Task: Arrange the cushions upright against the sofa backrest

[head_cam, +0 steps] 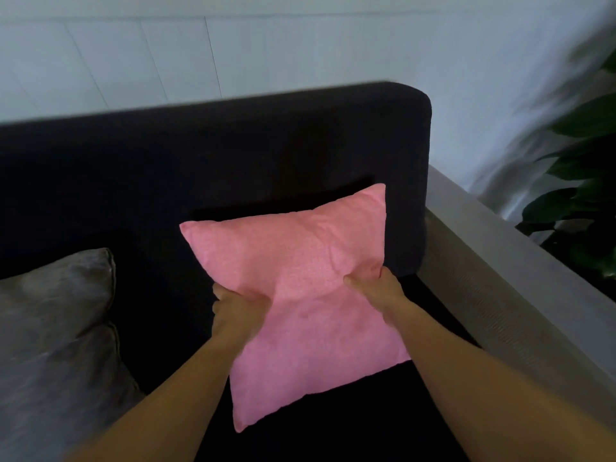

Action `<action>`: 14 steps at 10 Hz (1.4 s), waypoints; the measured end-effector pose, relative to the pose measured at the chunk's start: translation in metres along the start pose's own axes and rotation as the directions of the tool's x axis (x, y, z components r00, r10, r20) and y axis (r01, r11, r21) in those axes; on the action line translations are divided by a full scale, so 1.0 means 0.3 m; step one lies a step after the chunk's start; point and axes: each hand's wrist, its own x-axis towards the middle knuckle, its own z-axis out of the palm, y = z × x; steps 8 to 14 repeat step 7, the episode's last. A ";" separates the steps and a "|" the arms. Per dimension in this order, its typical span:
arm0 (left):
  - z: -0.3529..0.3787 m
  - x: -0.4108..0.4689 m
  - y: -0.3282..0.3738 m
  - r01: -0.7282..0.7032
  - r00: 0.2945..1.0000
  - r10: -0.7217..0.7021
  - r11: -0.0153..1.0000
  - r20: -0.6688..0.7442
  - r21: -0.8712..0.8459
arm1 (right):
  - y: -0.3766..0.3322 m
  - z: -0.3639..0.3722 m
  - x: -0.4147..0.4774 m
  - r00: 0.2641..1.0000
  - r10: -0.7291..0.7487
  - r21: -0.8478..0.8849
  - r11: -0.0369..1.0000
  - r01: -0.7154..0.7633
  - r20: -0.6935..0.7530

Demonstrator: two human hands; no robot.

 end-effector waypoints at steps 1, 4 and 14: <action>0.006 0.026 -0.003 0.011 1.000 -0.012 1.000 0.016 0.025 | -0.003 0.015 0.028 1.000 0.014 -0.065 0.998 -0.016 -0.025; -0.004 0.068 0.020 0.090 0.994 -0.096 0.992 0.061 0.088 | -0.025 0.026 0.047 0.999 0.020 -0.223 0.974 -0.026 -0.030; -0.182 -0.071 0.166 0.007 0.966 -0.035 0.994 0.256 0.110 | -0.160 -0.079 -0.081 0.999 0.003 -0.297 0.955 0.008 0.036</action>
